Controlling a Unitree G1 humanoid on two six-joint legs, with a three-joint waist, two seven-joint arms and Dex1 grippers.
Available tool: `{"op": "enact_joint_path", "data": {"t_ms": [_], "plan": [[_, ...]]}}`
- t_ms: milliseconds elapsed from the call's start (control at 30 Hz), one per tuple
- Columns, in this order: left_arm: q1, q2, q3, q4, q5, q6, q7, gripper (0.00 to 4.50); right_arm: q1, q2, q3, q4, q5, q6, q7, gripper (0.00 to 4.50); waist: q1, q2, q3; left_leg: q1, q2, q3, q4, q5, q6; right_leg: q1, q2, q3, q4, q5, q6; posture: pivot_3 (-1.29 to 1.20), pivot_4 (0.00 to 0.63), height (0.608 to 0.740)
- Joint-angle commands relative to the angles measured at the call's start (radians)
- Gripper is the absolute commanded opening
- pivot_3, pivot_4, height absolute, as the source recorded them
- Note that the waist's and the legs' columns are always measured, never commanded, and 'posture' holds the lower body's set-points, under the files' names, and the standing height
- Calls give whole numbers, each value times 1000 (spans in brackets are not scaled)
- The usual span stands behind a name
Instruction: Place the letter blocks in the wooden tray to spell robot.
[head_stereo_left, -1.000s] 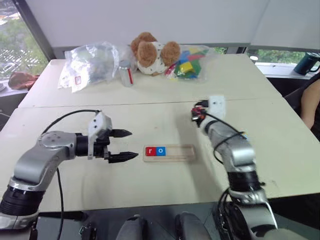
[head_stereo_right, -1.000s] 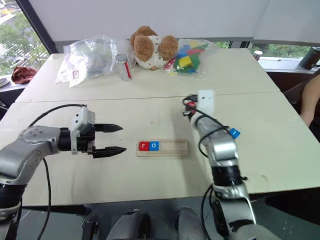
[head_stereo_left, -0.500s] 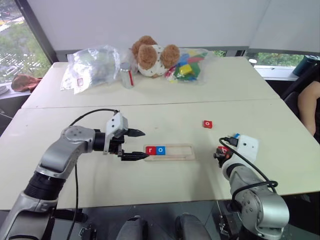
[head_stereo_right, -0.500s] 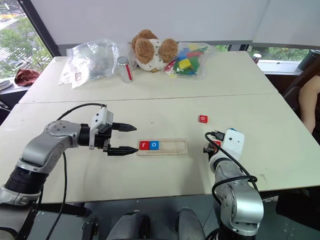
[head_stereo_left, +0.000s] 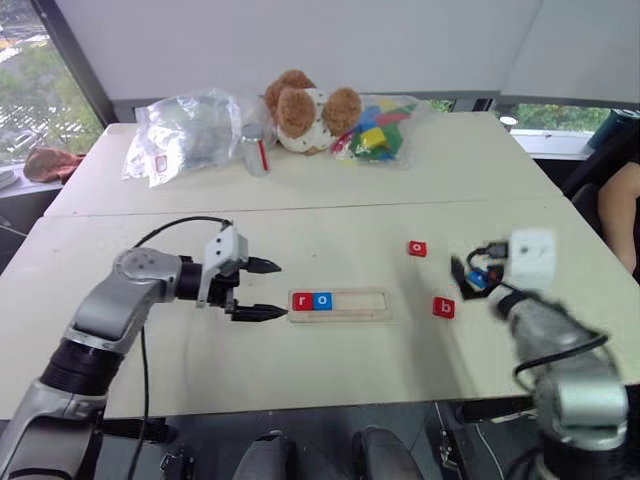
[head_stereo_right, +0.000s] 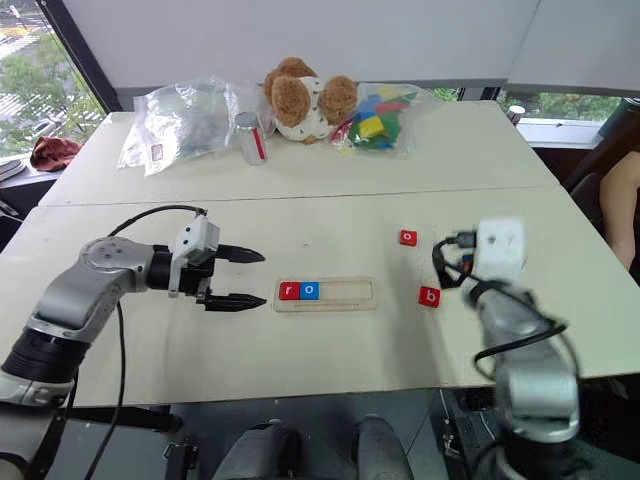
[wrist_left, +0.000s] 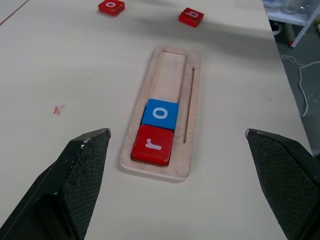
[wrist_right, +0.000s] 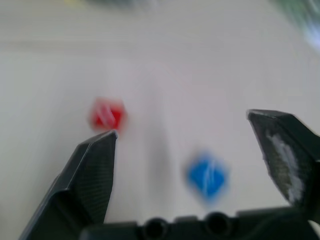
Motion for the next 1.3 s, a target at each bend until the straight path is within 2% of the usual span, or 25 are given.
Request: {"op": "enact_joint_path", "data": {"t_ms": [33, 133, 333, 500, 800, 833, 867, 1033, 1167, 1300], "plan": [[-11, 21, 22, -54, -13, -19, -32, 4500, 28, -104, -36, 177, 153, -242, 349, 4477, 1, -1, 0, 0, 2, -1, 0, 0, 1, 2, 3, 0, -1, 0, 0, 0, 150, 740], [43, 52, 35, -105, -19, -9, -41, 4500, 72, -232, -43, 373, 208, -406, 617, 4477, 2, 0, 0, 0, 2, -1, -1, -2, 3, 2, 4, 1, -2, 0, 0, 0, 150, 740], [124, 96, 83, -160, -36, 26, -4, 4500, 77, -366, 15, 622, 195, -597, 849, 4477, 1, -1, 1, 0, 2, 2, 1, -3, 4, 2, -1, 3, -3, 0, 0, 0, 150, 740], [161, 105, 105, -173, -29, 34, 17, 4500, 64, -377, 58, 670, 191, -657, 912, 4477, 2, -1, 1, 2, 2, 1, 1, -3, 4, 3, -2, 2, -1, 0, 0, 0, 150, 740], [172, 115, 105, -150, -9, 27, 32, 4500, 6, -353, 125, 788, 146, -755, 918, 4477, 4, -1, 1, 2, 1, 1, 1, -2, 3, 3, -4, 2, -2, 0, 0, 0, 150, 740], [172, 116, 105, -149, -9, 27, 33, 4500, -1, -350, 133, 799, 142, -765, 920, 3964, 4, -1, 1, 2, 1, 1, 1, -2, 3, 3, -4, 2, -2, 0, 0, 0, 150, 740], [172, 116, 105, -148, -8, 26, 33, 4500, -6, -349, 140, 809, 135, -778, 924, 3692, 4, -1, 1, 2, 1, 1, 1, -2, 3, 3, -4, 2, -2, 0, 0, 0, 150, 740], [174, 121, 106, -138, 3, 16, 38, 4500, -26, -345, 160, 840, 129, -808, 947, 1162, 3, 0, 1, 1, 1, 1, 0, -2, 2, 2, -4, 2, -2, 0, 0, 0, 150, 740], [170, 129, 109, -117, 10, 4, 33, 4500, -91, -345, 180, 779, 152, -762, 971, 1161, 3, 0, 1, 1, 1, 1, 0, -2, 2, 2, -4, 2, -2, 0, 0, 0, 150, 740], [156, 130, 93, -100, 26, -13, 27, 4500, -278, -292, 294, 701, 175, -633, 1044, 1161, -10, 1, 1, 1, 1, 2, 0, -1, 1, 0, -4, 3, 0, 0, 0, 0, 150, 740]]}}
